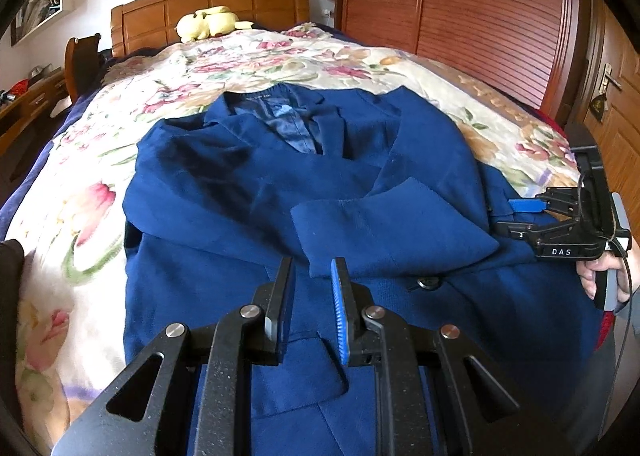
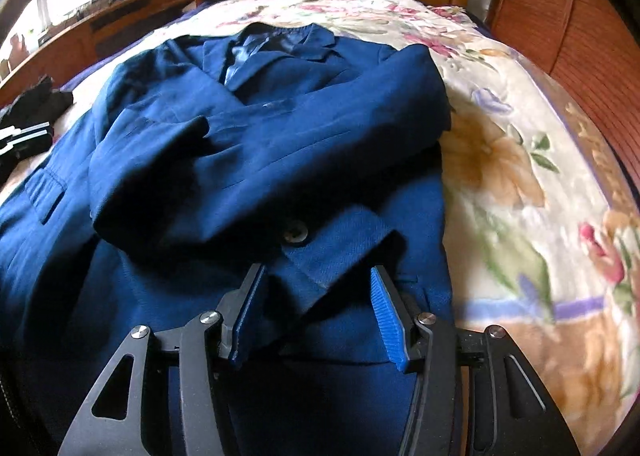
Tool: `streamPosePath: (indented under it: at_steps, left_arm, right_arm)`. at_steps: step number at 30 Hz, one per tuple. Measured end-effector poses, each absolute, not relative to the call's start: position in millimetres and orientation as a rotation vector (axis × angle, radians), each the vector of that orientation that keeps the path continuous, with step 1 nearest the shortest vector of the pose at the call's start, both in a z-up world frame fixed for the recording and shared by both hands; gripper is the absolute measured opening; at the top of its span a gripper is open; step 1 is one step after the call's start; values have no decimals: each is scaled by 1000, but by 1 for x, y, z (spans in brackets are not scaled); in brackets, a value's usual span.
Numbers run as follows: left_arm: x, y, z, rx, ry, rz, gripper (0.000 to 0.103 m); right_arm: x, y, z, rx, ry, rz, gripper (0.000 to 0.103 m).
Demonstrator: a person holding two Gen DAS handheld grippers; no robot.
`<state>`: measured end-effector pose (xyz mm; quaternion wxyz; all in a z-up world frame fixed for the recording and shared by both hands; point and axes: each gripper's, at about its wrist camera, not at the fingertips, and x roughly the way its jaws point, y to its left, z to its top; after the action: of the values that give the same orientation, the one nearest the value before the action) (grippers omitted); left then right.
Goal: Fold large clothes
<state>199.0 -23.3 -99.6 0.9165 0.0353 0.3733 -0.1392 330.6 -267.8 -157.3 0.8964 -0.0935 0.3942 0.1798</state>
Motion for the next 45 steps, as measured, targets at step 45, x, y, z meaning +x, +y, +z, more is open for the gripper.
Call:
streamPosePath:
  at_steps: [45]
  left_arm:
    - [281, -66, -136, 254, 991, -278, 3]
  right_arm:
    - [303, -284, -175, -155, 695, 380, 60]
